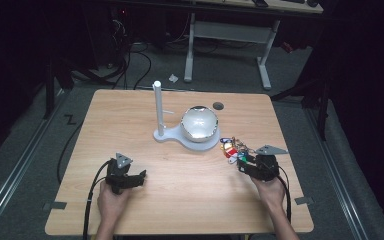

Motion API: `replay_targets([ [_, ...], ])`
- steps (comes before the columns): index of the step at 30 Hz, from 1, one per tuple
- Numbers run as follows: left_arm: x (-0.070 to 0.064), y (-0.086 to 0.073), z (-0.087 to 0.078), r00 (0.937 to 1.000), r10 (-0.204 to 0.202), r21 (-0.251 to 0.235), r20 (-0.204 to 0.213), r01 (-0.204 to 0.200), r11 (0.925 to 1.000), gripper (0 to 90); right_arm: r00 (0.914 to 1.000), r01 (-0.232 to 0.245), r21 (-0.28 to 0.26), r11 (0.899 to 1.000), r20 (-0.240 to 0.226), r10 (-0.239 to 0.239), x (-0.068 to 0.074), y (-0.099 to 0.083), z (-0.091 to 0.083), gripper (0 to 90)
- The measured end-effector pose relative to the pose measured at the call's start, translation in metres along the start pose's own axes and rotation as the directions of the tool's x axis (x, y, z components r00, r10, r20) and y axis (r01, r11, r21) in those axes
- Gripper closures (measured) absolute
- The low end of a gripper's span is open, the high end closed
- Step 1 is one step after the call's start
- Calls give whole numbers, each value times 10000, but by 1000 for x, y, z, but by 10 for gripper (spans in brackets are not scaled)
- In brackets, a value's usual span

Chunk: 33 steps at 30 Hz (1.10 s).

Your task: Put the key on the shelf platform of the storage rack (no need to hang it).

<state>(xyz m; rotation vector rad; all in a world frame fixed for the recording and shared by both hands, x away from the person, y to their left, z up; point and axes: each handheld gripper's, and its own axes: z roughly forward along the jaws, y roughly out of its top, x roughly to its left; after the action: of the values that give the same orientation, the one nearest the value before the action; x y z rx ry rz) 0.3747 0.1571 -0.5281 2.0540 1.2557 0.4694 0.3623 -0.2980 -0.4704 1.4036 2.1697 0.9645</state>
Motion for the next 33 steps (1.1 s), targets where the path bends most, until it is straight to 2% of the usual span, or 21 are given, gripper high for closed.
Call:
replay_targets([
  [6,0,0,0,10000,4,0,-1,-4,10000,185,9998,-109,-10,9999,-167,109,-2,7,8,625],
  [12,0,0,0,10000,7,2,1,-7,10000,185,9993,-16,269,9996,-380,27,-2,19,22,633],
  [15,0,0,0,10000,4,-1,1,-4,10000,185,9986,-123,310,9994,-507,138,-2,23,29,644],
  [20,0,0,0,10000,1,-4,0,-1,10000,186,9984,-95,481,9988,-549,121,-1,29,40,654],
  [22,0,0,0,10000,4,-2,1,-4,10000,185,9985,-50,472,9989,-541,76,0,32,43,654],
  [29,0,0,0,10000,5,-1,1,-5,10000,186,9999,139,675,9976,75,-144,5,41,55,608],
  [31,0,0,0,10000,12,-3,2,-12,10000,185,10000,-8,553,9985,-7,8,4,43,58,619],
  [33,0,0,0,10000,12,-1,3,-12,10000,185,9997,-165,802,9966,-193,181,2,45,62,614],
])
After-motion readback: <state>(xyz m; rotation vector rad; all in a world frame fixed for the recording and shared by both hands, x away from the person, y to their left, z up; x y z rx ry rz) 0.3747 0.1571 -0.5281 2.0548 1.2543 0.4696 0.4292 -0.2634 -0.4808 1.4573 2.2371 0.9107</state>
